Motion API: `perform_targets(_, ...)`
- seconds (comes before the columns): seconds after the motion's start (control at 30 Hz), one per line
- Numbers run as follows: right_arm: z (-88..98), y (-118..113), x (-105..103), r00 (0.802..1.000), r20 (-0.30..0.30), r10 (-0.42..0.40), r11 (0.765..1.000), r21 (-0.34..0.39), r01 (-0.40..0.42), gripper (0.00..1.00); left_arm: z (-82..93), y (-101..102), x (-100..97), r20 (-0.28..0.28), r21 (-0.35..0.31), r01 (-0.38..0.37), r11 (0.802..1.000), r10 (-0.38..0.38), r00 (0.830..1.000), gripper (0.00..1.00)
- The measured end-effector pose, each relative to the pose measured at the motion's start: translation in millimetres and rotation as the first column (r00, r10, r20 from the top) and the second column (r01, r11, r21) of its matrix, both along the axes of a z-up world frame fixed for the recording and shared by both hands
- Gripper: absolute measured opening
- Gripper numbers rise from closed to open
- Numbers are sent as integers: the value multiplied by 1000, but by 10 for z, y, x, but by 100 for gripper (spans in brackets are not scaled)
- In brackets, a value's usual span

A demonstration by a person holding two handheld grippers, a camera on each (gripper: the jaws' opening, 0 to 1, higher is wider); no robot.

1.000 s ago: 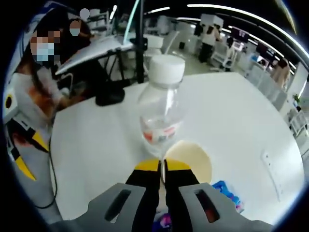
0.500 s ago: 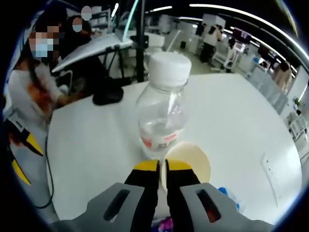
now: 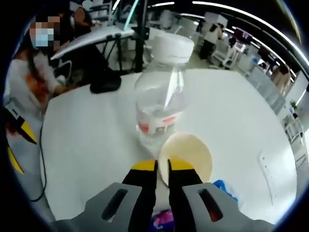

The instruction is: Arrange the tabletop items into an orderly group along one side of the table until the central work area is clear of visible clutter.

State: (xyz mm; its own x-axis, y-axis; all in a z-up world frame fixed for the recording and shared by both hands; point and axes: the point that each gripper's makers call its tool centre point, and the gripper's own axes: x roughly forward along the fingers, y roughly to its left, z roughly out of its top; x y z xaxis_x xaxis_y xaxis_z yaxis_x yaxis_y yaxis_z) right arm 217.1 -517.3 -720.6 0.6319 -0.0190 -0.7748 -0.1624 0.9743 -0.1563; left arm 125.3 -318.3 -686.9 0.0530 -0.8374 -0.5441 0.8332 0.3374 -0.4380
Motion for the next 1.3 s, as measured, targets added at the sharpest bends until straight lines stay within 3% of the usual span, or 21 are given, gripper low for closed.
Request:
perform_targets(0.43, 167, 36, 35, 999, 50, 12, 1000, 3, -12, 17, 18, -35, -30, 28, 10, 21, 1000, -21, 999, 41)
perform_targets(0.63, 245, 65, -68, 998, 66, 13, 1000, -11, -12, 21, 36, -87, -77, 30, 7, 33, 999, -33, 999, 41)
perform_targets(0.9, 392, 141, -149, 988, 156, -14, 997, 78, 2, 23, 67, -139, -137, 37, 10, 52, 999, -52, 998, 41)
perform_targets(1.07, 554, 68, -164, 969, 220, -111, 980, 188, 70, 23, 24, -155, -217, 36, 23, 74, 997, -74, 997, 41)
perform_targets(1.3, 669, -27, -353, 956, 256, -144, 973, 211, 90, 24, 34, -152, -287, 12, 19, 65, 998, -65, 998, 41)
